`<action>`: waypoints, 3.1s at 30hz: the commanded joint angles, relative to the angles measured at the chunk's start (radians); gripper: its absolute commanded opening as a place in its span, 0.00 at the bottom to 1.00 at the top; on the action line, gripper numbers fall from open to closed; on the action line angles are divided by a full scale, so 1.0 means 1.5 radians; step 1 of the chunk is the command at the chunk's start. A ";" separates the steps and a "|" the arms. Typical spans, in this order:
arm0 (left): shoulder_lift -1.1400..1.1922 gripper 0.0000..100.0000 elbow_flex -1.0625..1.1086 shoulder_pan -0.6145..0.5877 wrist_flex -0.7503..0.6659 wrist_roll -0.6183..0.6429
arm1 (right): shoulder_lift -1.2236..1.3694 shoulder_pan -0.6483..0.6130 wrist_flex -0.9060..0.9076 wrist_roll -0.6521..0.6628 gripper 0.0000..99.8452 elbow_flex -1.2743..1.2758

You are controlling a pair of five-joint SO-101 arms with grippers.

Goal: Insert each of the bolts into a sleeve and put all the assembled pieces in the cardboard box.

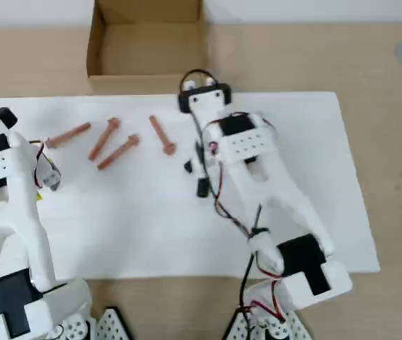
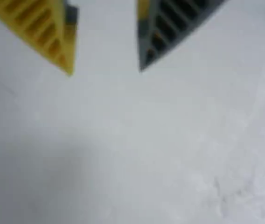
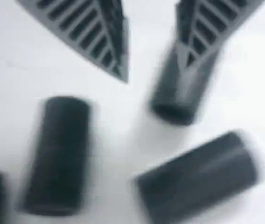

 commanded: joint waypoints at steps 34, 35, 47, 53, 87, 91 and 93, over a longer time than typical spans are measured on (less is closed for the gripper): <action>-0.001 0.11 -0.032 -0.042 0.008 0.003 | 0.083 0.005 0.038 -0.019 0.13 -0.038; -0.001 0.11 -0.032 -0.042 0.008 0.003 | 0.082 0.010 0.042 -0.018 0.15 -0.038; -0.001 0.11 -0.034 -0.042 0.008 0.003 | 0.084 0.009 0.057 -0.018 0.22 -0.035; -0.001 0.11 -0.034 -0.042 0.008 0.003 | 0.109 0.011 0.056 -0.017 0.20 -0.035; -0.004 0.11 -0.065 -0.042 -0.048 0.003 | -0.107 0.013 0.038 0.002 0.01 -0.073; -0.001 0.11 -0.059 -0.052 -0.066 0.046 | -0.128 0.007 0.038 0.002 0.01 -0.075; -0.001 0.11 -0.048 -0.065 -0.103 0.076 | -0.129 0.001 0.039 0.002 0.01 -0.074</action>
